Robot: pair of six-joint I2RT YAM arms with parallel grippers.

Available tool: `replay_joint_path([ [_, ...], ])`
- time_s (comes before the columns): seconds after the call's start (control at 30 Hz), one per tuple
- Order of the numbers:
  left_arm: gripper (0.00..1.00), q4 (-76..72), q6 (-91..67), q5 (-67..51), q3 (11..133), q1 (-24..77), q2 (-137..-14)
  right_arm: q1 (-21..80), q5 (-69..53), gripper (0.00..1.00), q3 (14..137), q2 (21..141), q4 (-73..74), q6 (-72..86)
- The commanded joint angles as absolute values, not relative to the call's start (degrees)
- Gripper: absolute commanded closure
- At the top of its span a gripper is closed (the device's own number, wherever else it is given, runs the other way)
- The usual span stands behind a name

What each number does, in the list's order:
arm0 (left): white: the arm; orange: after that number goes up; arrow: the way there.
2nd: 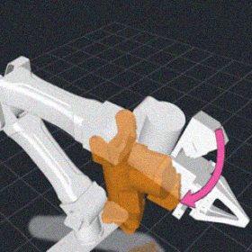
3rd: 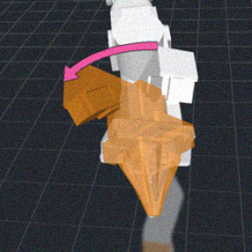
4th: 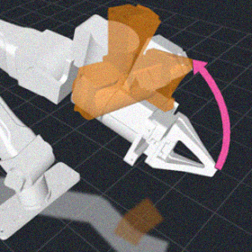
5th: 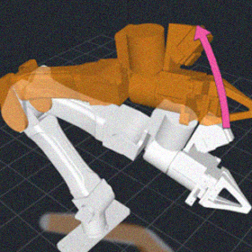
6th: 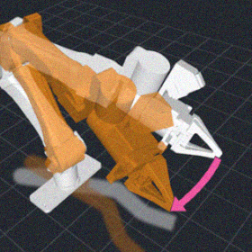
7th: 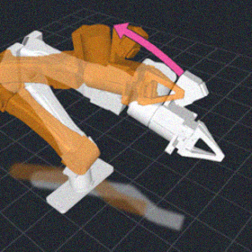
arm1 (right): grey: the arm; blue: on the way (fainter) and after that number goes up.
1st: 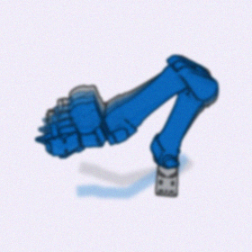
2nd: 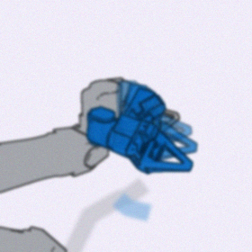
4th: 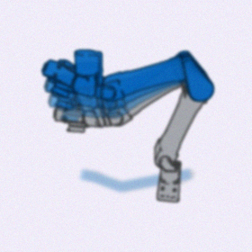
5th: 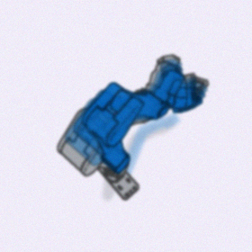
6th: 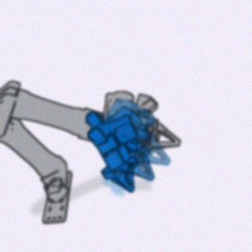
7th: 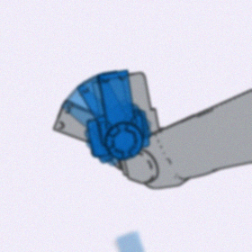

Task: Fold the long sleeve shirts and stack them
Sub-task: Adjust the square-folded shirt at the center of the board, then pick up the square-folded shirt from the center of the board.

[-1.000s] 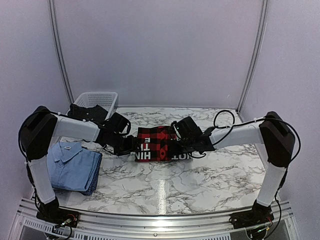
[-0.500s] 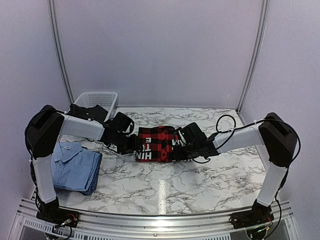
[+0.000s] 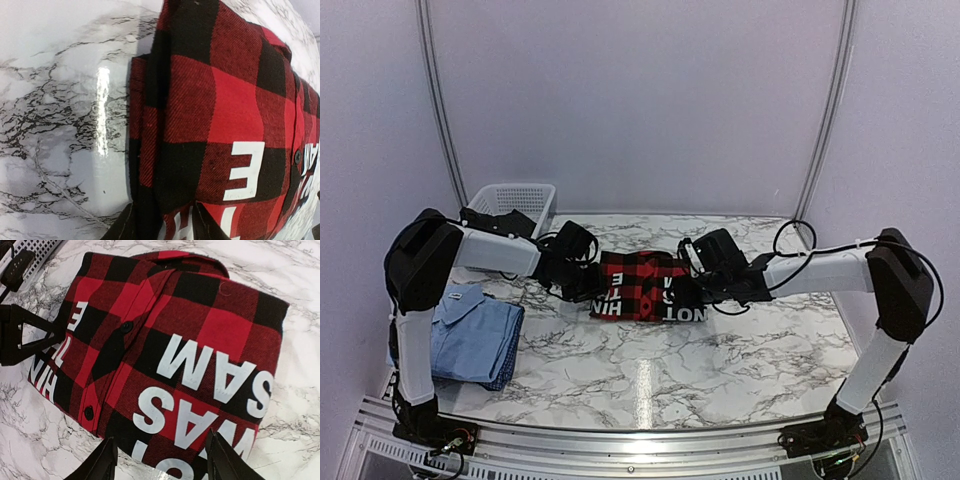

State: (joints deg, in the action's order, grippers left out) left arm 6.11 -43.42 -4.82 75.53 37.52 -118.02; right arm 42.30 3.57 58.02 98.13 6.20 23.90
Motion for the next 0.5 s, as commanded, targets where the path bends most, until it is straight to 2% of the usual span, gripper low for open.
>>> replay_joint_path([
  [0.0,0.70,11.3,-45.5,-2.3,75.8,38.3,-121.4,39.5,2.2,0.43,59.2,95.9,6.0,22.2],
  [0.37,1.00,11.3,-47.1,-2.9,77.2,38.9,-120.6,30.8,-4.1,0.43,55.1,97.7,0.5,22.9],
  [0.47,1.00,11.3,-47.4,-2.9,77.0,39.0,-119.4,30.7,-4.2,0.44,54.5,98.7,0.4,22.8],
])
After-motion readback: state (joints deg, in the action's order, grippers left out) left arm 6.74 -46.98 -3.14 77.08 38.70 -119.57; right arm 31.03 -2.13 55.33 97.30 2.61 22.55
